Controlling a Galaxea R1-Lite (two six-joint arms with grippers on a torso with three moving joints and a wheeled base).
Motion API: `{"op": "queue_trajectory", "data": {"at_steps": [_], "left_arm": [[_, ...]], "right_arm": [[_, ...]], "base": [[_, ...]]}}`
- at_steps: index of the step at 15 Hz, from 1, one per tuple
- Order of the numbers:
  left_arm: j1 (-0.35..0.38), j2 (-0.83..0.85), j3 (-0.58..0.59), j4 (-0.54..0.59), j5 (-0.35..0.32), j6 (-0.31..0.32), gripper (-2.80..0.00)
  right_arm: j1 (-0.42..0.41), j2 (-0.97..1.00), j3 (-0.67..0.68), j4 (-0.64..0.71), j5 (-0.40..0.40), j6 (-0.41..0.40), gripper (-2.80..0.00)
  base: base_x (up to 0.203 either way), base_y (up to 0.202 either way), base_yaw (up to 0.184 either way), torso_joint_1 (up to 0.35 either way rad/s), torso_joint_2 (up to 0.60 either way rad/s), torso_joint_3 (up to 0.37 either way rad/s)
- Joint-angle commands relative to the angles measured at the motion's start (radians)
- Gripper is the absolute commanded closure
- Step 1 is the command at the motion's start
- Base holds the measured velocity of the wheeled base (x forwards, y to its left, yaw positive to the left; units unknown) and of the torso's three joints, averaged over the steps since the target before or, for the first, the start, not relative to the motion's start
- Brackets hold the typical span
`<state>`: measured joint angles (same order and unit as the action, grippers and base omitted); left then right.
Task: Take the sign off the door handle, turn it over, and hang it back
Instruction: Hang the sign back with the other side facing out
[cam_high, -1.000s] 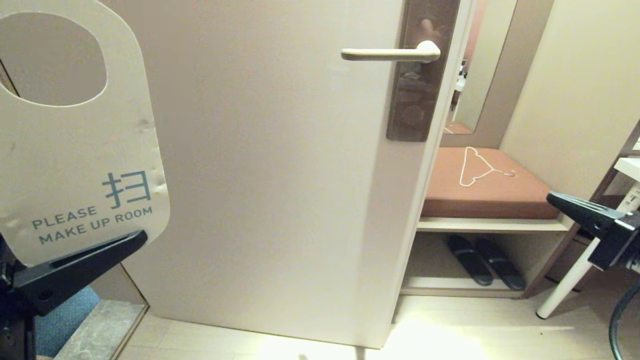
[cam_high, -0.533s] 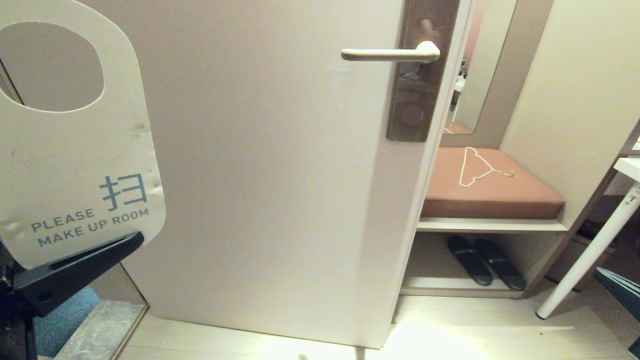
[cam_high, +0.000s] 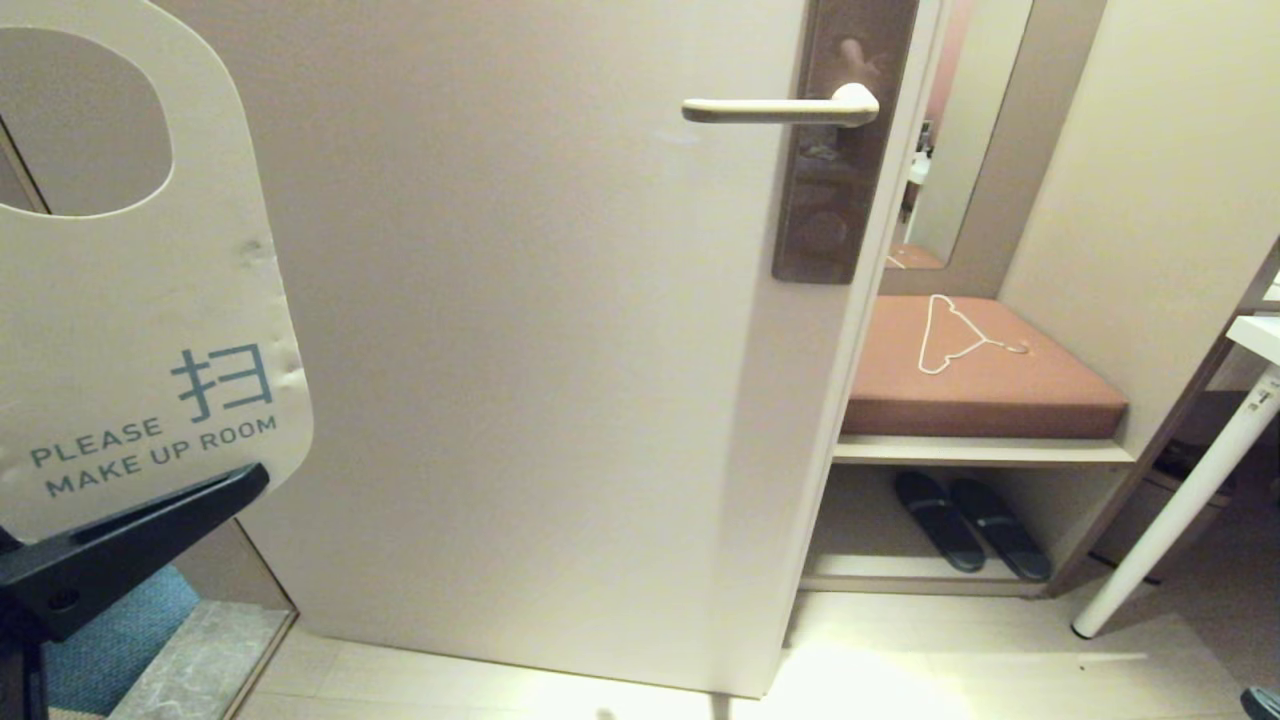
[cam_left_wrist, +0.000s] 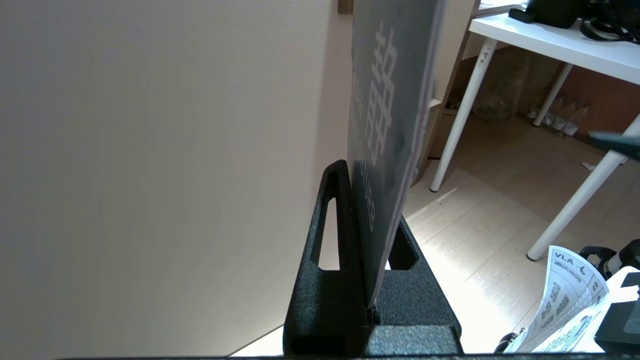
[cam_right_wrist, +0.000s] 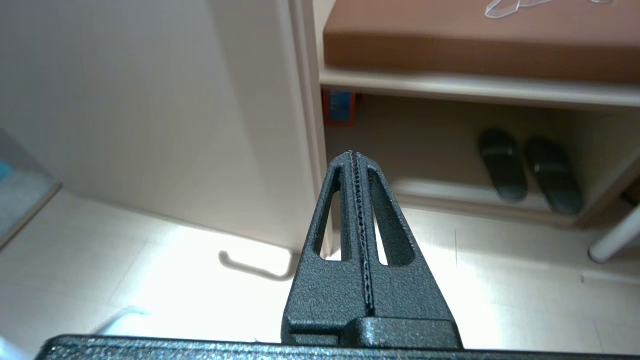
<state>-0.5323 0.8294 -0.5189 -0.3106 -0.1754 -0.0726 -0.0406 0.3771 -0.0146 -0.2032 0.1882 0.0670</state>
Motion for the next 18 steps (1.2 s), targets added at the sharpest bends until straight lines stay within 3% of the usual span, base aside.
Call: {"op": "queue_trajectory", "data": {"at_steps": [1,4,11,18], "left_arm": [[0.000,0.002,0.000,-0.002,-0.001,-0.001,0.00],[0.024,0.002,0.000,-0.002,-0.001,-0.004,0.00],[0.077,0.039,-0.023,-0.007,-0.016,-0.009,0.00],[0.077,0.256,-0.171,-0.080,-0.029,-0.018,0.00]], "right_arm": [[0.012,-0.153,-0.013,0.133,-0.043,0.000,0.00],[0.014,-0.153,-0.008,0.193,-0.202,0.001,0.00],[0.038,-0.236,0.010,0.203,-0.198,-0.056,0.00],[0.041,-0.377,0.013,0.195,-0.199,-0.058,0.00]], "base": [[0.000,0.000,0.000,0.000,0.00,0.000],[0.000,0.000,0.000,0.000,0.00,0.000],[0.000,0.000,0.000,0.000,0.00,0.000],[0.000,0.000,0.000,0.000,0.00,0.000]]}}
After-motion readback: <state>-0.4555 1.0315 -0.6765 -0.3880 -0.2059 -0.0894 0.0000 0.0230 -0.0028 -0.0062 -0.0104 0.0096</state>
